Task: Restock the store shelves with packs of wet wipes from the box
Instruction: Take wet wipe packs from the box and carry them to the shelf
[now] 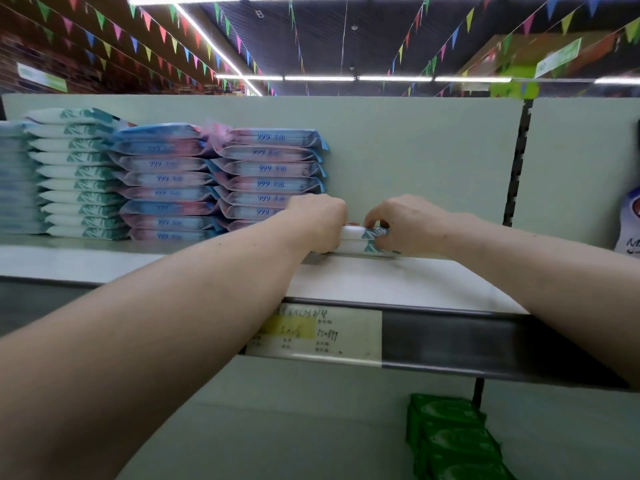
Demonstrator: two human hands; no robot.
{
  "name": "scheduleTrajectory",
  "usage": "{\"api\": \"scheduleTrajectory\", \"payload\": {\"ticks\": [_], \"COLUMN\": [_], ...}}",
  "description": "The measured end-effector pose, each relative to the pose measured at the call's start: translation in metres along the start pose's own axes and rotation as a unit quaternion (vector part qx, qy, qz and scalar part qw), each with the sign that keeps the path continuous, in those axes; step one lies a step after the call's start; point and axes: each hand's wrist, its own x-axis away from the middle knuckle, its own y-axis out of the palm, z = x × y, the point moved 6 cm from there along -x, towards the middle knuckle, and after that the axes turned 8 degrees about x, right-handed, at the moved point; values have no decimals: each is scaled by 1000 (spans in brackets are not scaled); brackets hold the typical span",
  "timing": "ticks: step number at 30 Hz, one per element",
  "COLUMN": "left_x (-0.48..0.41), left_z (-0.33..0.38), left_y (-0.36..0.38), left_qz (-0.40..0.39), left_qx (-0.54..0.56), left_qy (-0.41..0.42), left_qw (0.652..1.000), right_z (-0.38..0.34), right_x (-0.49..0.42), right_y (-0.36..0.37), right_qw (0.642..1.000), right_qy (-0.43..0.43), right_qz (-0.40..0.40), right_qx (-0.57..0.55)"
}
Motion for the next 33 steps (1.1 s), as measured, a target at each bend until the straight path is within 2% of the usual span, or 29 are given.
{"api": "scheduleTrajectory", "payload": {"ticks": [4,7,13,20,26,33], "left_x": [6,14,60,140,231,364], "left_z": [0,-3,-38,-76,-94,-77], "left_y": [-4,-18,-53,-98,-130,-164], "left_qz": [-24,-11,0,19,16,-25], "left_qx": [10,-4,-32,-91,-116,-175], "left_qy": [-7,-30,-119,-236,-357,-496], "left_qw": [1000,999,992,967,927,850], "right_z": [-11,-22,-64,-137,-204,-292], "right_x": [4,4,10,25,62,145], "right_y": [-11,-24,-58,-99,-130,-151], "right_qw": [998,997,997,982,952,895], "right_qy": [-9,-24,-53,-149,-243,-375], "right_qz": [-30,-30,36,117,174,185], "right_qx": [61,73,51,-5,-72,-154]}}
